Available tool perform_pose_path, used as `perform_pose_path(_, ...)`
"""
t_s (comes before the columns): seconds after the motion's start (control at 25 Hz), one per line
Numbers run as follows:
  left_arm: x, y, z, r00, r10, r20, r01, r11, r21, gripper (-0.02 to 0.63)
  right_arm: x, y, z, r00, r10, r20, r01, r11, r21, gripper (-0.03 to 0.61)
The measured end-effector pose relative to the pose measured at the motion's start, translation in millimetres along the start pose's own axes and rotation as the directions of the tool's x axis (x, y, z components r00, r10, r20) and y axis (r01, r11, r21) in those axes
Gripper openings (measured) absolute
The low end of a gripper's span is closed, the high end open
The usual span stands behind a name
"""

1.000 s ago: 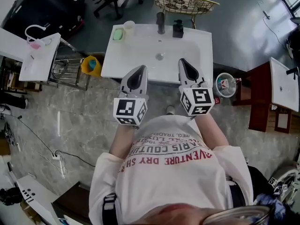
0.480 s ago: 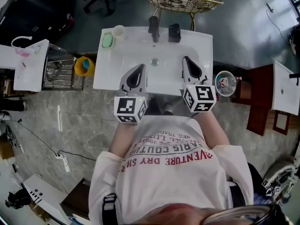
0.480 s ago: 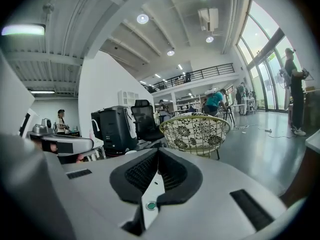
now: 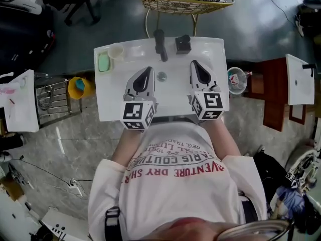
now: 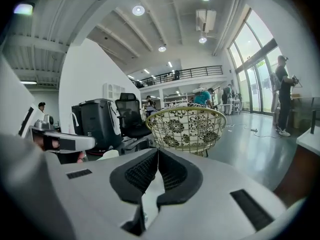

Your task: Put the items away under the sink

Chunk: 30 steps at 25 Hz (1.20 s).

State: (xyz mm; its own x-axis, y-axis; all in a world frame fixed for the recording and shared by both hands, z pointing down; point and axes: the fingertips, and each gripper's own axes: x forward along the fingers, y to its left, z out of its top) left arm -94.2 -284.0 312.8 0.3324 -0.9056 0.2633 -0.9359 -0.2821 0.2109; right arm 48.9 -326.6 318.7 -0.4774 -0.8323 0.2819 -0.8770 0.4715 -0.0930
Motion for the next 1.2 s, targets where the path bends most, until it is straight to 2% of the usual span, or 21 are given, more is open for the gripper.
perform_pose_path(0.16, 24, 23, -12, 0.999, -0.030, -0.036, 0.029, 0.999, -0.012, 0.023, 32, -5, -9, 0.999, -0.033, 0.005, 0.033, 0.996, 0.088, 0.035)
perform_pose_path(0.2, 30, 29, -15, 0.999, -0.030, -0.044, 0.030, 1.000, -0.010, 0.023, 41, -5, -14, 0.999, -0.034, -0.005, 0.035, 0.994, 0.099, 0.086)
perform_pose_path(0.24, 36, 34, -18, 0.998, -0.031, -0.053, 0.031, 0.999, -0.011, 0.023, 49, -6, -19, 0.999, -0.037, -0.018, 0.039, 0.994, 0.106, 0.169)
perform_pose_path(0.28, 40, 39, -22, 0.998, -0.033, -0.061, 0.032, 0.999, -0.016, 0.023, 57, -7, -25, 0.999, -0.044, -0.031, 0.047, 0.993, 0.110, 0.216)
perform_pose_path(0.44, 56, 54, -38, 0.995, -0.043, -0.089, 0.038, 0.998, -0.059, 0.023, 87, -19, -49, 0.995, -0.086, -0.055, 0.092, 0.988, 0.127, 0.313)
perform_pose_path(0.52, 65, 60, -46, 0.993, -0.045, -0.105, 0.041, 0.998, -0.045, 0.023, 103, -29, -61, 0.992, -0.104, -0.070, 0.112, 0.985, 0.128, 0.347)
perform_pose_path(0.64, 76, 68, -55, 0.992, -0.040, -0.120, 0.039, 0.999, -0.009, 0.023, 126, -43, -82, 0.983, -0.141, -0.116, 0.153, 0.983, 0.103, 0.371)
perform_pose_path(0.8, 89, 77, -68, 0.988, -0.052, -0.143, 0.047, 0.998, -0.039, 0.023, 149, -54, -106, 0.971, -0.171, -0.165, 0.185, 0.980, 0.073, 0.379)
perform_pose_path(1.04, 93, 78, -89, 0.980, -0.073, -0.188, 0.063, 0.996, -0.055, 0.023, 165, -58, -130, 0.955, -0.235, -0.179, 0.252, 0.965, 0.079, 0.379)
perform_pose_path(1.2, 94, 73, -102, 0.973, -0.086, -0.213, 0.071, 0.994, -0.078, 0.023, 175, -59, -145, 0.949, -0.225, -0.220, 0.247, 0.966, 0.076, 0.379)
